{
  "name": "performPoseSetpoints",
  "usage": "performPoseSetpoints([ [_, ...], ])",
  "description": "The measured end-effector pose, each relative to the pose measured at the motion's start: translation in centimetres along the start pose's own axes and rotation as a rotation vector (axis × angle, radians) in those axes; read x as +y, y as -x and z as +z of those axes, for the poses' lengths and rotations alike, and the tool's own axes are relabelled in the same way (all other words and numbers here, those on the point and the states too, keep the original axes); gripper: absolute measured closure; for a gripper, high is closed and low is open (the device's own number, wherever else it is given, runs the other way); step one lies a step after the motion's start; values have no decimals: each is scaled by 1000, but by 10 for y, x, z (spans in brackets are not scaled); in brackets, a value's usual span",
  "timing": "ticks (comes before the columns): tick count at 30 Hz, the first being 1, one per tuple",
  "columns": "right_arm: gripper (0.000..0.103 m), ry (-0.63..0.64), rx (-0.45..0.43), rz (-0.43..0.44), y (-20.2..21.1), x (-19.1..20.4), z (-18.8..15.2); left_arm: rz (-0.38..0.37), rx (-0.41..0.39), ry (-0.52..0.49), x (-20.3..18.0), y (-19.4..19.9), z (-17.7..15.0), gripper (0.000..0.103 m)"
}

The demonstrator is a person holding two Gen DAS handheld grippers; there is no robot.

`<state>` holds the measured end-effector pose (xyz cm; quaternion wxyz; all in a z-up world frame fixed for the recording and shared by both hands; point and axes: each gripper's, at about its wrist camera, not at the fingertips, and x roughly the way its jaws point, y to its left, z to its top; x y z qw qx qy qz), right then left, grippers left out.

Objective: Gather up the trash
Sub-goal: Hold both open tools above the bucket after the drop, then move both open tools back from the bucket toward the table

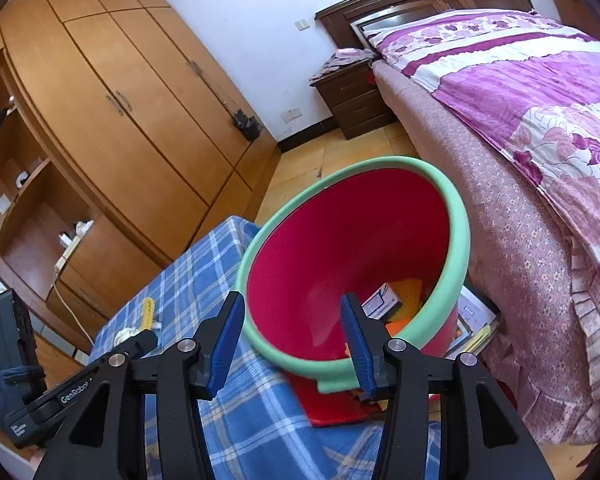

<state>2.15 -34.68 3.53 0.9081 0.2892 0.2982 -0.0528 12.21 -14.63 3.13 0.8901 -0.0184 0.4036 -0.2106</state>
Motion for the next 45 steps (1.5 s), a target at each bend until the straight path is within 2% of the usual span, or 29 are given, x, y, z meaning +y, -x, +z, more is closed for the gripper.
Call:
performPoseSetpoints([
  [3, 42, 5, -7, -22, 3, 7, -4, 7, -6, 5, 9, 8, -3, 52],
  [8, 40, 27, -7, -39, 4, 18, -10, 31, -31, 18, 28, 24, -4, 52],
  [10, 34, 36, -7, -42, 5, 23, -13, 45, -47, 29, 35, 31, -3, 52],
  [16, 32, 69, -1, -35, 1, 39, -23, 100, -77, 51, 63, 49, -1, 52],
  [19, 26, 80, 5, -35, -1, 45, -27, 133, -81, 62, 78, 55, 0, 52],
  [26, 25, 81, 14, -20, -7, 54, -34, 229, -91, 101, 120, 67, 4, 52],
  [31, 25, 84, 41, -8, -16, 59, -38, 287, -74, 146, 152, 64, 2, 51],
  [36, 24, 99, 61, -10, -23, 63, -42, 335, -63, 179, 172, 53, -2, 41],
  [38, 25, 103, 68, -15, -27, 64, -44, 351, -43, 177, 179, 44, -4, 31],
  [45, 24, 120, 89, -22, -36, 69, -48, 379, 24, 190, 196, 10, -14, 29],
])
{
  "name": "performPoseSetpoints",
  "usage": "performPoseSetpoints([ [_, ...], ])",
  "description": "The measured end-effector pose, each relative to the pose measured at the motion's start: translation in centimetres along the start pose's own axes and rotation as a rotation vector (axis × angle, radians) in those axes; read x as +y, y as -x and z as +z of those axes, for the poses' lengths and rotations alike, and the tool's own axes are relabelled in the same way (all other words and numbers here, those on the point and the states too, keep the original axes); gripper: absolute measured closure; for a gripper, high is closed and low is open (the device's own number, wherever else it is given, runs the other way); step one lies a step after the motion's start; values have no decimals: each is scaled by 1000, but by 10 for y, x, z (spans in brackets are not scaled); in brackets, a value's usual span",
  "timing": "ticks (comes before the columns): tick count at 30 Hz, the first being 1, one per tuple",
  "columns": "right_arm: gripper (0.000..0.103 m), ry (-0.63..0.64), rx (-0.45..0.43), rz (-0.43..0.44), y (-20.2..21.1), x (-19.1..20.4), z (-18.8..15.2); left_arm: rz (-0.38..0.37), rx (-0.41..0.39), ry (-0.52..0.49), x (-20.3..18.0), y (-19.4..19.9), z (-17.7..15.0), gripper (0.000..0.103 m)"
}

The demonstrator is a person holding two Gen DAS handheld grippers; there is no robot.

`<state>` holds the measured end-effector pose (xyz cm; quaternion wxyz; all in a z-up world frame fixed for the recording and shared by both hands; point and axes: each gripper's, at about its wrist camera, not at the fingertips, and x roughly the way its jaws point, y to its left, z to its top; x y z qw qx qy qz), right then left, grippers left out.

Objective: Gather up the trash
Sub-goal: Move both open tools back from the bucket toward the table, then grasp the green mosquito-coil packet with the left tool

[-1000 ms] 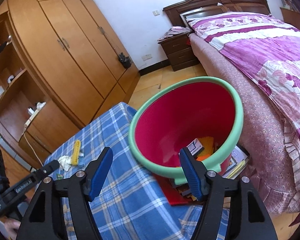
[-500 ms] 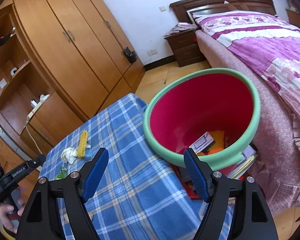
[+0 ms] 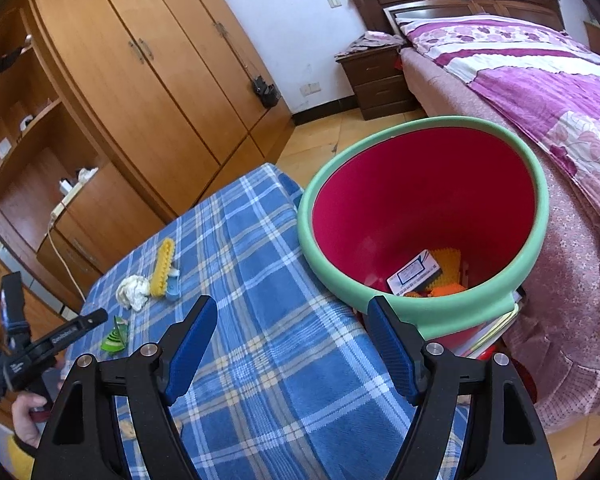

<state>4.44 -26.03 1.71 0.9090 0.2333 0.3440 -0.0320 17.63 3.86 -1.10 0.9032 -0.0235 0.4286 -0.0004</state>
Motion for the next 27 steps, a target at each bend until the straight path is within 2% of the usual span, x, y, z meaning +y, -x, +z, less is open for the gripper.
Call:
performPoseSetpoints([
  [9, 24, 21, 29, -7, -12, 9, -1, 8, 101, 25, 14, -38, -9, 29],
  [13, 24, 45, 40, -8, -17, 17, 0, 6, 80, 29, 16, -39, -7, 29],
  [15, 24, 57, 42, -10, -19, 22, 0, 12, 72, 27, 16, -39, -7, 33],
  [17, 24, 68, 51, -7, -24, 27, 1, 27, 63, 3, 15, -38, -8, 48],
  [20, 24, 92, 70, -3, -31, 37, 1, 3, 59, -1, 16, -35, -8, 54],
  [27, 24, 155, 108, 7, -51, 65, 3, -47, 17, 34, 31, -27, 5, 56],
])
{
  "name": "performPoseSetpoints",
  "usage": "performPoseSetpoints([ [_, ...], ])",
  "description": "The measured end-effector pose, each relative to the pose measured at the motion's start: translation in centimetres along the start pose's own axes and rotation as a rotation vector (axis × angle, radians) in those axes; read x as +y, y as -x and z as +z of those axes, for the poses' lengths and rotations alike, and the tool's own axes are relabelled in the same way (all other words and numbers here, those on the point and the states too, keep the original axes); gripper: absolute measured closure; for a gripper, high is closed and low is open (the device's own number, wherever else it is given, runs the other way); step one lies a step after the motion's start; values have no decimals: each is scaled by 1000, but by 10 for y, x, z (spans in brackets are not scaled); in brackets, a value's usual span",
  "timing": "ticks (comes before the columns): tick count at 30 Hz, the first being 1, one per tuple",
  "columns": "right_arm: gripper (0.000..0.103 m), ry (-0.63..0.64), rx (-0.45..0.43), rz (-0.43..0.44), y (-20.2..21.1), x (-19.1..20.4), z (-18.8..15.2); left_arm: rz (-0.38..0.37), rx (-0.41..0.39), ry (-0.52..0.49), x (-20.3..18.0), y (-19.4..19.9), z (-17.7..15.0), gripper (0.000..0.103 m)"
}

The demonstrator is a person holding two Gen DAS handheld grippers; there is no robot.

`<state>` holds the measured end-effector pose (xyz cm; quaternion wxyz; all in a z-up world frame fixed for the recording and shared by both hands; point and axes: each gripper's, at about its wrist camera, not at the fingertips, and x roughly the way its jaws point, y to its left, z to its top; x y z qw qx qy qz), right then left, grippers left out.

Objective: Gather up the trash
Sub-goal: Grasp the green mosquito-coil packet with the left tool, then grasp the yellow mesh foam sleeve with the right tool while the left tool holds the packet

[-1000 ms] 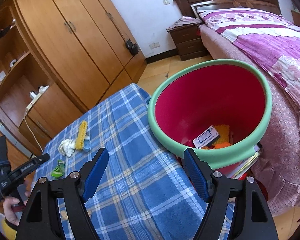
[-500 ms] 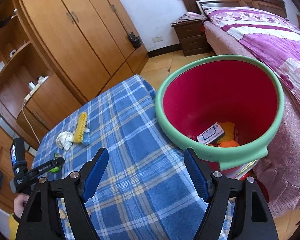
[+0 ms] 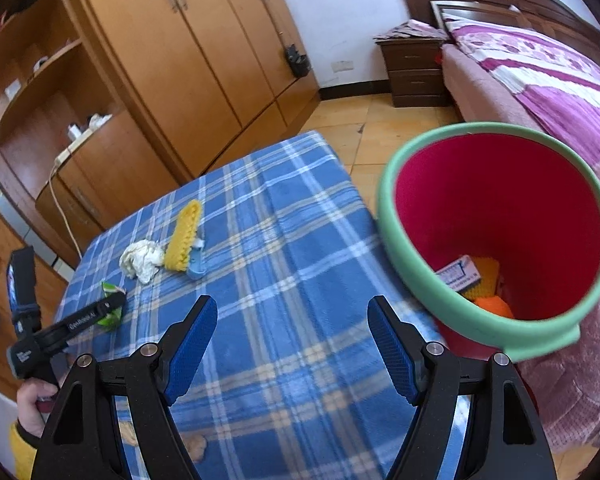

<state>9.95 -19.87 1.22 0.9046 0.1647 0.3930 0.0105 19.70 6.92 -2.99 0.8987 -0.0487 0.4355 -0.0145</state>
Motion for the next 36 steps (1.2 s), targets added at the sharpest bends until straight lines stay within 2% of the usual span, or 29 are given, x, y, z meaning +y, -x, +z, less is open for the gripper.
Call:
performPoseSetpoints([
  [9, 25, 65, 45, 57, -39, 38, 20, 46, -50, 77, 25, -2, 17, 56],
  [19, 24, 111, 116, 101, -99, 75, 43, 8, -49, 120, 32, -8, 12, 56],
  [22, 25, 148, 115, 89, -112, 86, 45, 2, -50, 124, 32, -7, 11, 56],
  [23, 27, 158, 117, 92, -117, 89, 46, -1, -50, 124, 31, -7, 11, 56],
  [26, 46, 178, 126, 117, -126, 97, 46, -3, -48, 118, 31, -8, 11, 56],
  [28, 69, 187, 129, 126, -129, 100, 45, -7, -45, 113, 30, -9, 10, 56],
  [29, 72, 193, 130, 126, -129, 101, 44, -7, -44, 112, 30, -10, 10, 56],
  [31, 87, 206, 123, 130, -128, 102, 43, -9, -44, 108, 28, -10, 9, 56],
  [33, 92, 211, 108, 142, -125, 104, 43, -12, -47, 106, 28, -9, 9, 56],
  [36, 94, 211, 85, 167, -115, 104, 43, -17, -53, 106, 27, -6, 9, 56],
])
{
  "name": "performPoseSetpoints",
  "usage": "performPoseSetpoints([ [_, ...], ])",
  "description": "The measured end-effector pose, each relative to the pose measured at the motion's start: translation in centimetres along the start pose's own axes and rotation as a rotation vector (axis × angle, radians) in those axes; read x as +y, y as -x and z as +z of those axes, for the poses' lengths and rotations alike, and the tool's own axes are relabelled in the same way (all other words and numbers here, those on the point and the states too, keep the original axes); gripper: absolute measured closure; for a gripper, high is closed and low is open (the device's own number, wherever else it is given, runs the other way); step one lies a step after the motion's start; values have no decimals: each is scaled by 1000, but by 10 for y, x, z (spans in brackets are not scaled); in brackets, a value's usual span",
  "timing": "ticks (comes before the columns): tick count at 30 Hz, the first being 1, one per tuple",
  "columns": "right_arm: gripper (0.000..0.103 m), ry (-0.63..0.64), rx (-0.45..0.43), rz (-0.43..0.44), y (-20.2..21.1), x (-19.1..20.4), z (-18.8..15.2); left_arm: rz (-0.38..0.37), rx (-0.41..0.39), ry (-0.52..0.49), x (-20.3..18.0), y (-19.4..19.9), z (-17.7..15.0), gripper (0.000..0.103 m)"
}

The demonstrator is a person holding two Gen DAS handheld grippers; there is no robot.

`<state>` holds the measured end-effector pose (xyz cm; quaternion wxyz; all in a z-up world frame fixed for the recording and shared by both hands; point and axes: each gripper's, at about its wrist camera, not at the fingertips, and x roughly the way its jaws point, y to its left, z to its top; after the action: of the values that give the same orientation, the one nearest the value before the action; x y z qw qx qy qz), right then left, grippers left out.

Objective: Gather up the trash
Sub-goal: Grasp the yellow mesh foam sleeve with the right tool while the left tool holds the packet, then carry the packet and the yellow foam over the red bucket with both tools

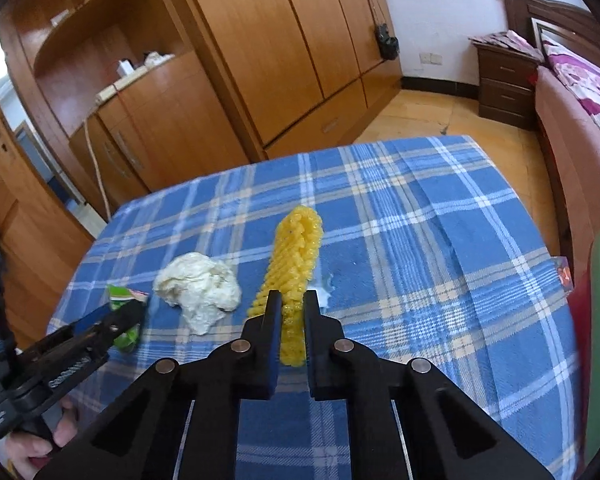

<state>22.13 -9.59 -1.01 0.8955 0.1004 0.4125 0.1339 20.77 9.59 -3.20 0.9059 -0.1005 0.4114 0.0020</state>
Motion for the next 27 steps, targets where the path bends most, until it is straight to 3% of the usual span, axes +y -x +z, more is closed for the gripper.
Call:
performPoseSetpoints([
  [8, 94, -25, -82, 56, 44, 4, -11, -27, -36, -18, -9, 18, 0, 56],
  [16, 94, 3, -146, -24, 85, 1, -28, -67, -72, -54, -26, 47, -6, 56],
  [27, 94, -80, -196, -56, 133, -28, -49, -158, -95, -81, -60, 76, -18, 56],
])
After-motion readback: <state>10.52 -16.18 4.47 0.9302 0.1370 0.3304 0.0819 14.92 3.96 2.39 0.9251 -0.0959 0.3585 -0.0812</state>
